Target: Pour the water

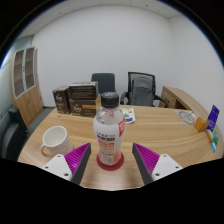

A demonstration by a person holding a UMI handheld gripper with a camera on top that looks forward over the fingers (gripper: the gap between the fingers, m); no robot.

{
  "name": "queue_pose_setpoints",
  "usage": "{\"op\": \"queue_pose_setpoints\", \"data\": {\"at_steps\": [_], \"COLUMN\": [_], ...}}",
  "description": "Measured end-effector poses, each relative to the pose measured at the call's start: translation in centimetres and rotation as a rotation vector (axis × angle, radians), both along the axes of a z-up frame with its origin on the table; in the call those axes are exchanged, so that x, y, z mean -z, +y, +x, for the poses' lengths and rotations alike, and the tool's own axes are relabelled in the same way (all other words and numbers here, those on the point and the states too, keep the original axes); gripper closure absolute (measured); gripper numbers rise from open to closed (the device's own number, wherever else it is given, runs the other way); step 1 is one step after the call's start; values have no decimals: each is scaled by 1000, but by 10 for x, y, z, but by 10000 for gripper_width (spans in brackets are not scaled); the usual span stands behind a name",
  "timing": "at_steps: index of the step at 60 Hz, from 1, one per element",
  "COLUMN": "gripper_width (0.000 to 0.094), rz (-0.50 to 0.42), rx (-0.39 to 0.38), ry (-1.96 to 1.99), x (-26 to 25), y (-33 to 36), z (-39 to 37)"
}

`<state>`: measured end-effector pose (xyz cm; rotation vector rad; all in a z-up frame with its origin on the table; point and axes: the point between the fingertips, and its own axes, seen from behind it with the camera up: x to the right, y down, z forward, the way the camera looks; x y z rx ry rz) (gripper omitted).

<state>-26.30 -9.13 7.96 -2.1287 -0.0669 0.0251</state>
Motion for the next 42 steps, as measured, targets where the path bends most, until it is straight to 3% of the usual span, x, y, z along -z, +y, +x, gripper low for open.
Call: {"op": "queue_pose_setpoints", "data": {"at_steps": [25, 42], "gripper_width": [81, 81], "rz": [-79, -68], "rx": [90, 120], "ry": [-101, -101], "x": [-86, -112], "y": [-145, -181], "z": [-29, -43]}}
